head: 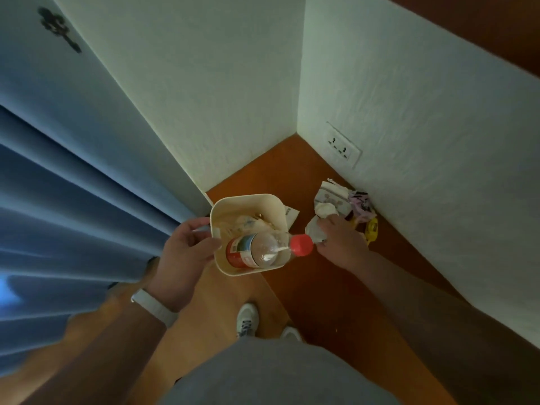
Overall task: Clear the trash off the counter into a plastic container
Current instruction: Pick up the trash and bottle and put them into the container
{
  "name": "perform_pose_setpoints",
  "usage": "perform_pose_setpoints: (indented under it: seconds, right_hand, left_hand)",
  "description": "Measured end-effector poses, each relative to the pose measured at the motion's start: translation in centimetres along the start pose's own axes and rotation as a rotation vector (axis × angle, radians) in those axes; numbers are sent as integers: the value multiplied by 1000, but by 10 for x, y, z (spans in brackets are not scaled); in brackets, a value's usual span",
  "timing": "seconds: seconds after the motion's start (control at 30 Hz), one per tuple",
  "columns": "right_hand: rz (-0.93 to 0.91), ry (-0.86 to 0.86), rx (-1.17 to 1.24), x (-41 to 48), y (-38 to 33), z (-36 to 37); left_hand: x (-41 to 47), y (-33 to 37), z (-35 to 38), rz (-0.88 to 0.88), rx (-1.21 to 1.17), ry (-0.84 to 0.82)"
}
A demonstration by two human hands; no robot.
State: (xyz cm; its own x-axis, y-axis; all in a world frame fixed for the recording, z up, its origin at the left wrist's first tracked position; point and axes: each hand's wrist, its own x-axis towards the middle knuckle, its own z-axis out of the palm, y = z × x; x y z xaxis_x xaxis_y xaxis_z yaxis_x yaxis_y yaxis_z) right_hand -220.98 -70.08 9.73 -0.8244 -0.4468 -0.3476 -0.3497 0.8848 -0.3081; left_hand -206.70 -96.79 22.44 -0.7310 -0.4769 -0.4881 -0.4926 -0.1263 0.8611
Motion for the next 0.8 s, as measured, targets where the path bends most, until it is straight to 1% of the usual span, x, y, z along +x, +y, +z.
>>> perform_pose_setpoints:
  seconds: [0.17,0.33,0.43,0.53,0.63,0.7,0.8]
  right_hand:
    - [-29,20,-99,11,-1,15]
    - [-14,0,-54,8,-6,13]
    - [47,51,66,0,-12,0]
    - [87,140,219,-10,-22,-29]
    - [61,229,401,-24,-37,-65]
    - [19,258,496,-34,-49,-88]
    - [-37,257,542,-46,-68,-112]
  left_hand:
    - [-1,-6,-3,-7,-2,19]
    - [1,-9,-4,0,2,13]
    - [5,-8,-4,17,0,-12]
    - [8,-4,-1,31,0,-35]
    - [10,-1,4,53,10,-53]
    - [10,0,5,62,17,-73]
    - [12,0,4,58,30,-117]
